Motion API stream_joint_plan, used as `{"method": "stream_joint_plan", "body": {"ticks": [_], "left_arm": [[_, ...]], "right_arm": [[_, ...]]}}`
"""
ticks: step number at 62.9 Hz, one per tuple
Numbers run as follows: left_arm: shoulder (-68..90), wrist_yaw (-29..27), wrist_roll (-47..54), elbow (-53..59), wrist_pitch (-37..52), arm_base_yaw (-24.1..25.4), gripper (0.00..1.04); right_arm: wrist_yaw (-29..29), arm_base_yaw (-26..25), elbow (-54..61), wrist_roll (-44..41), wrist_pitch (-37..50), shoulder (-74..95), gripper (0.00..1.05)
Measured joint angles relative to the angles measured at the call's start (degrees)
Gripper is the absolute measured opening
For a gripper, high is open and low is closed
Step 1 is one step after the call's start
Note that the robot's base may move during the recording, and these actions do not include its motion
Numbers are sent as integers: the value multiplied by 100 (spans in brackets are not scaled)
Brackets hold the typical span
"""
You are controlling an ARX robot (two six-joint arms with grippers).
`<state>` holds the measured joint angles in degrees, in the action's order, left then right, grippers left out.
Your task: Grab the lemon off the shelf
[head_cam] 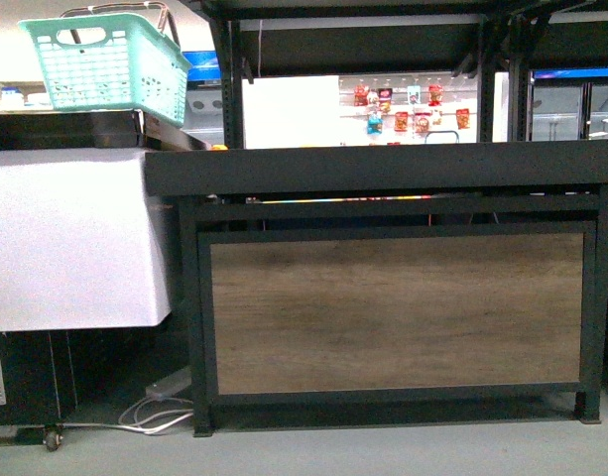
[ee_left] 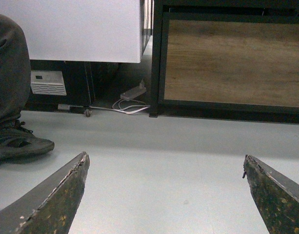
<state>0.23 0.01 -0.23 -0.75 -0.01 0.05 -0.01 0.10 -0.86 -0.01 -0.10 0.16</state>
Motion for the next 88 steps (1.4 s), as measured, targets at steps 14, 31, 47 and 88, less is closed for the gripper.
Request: {"method": "stream_joint_plan", "body": {"ticks": [14, 31, 47, 88], "left_arm": [[0, -2, 0, 0, 0, 0, 97], [0, 0, 0, 0, 0, 0, 97], [0, -2, 0, 0, 0, 0, 97], [0, 0, 0, 0, 0, 0, 97]], "right_arm": [[0, 0, 0, 0, 0, 0, 102], [-2, 0, 0, 0, 0, 0, 102], [0, 0, 0, 0, 0, 0, 102], [0, 0, 0, 0, 0, 0, 102]]}}
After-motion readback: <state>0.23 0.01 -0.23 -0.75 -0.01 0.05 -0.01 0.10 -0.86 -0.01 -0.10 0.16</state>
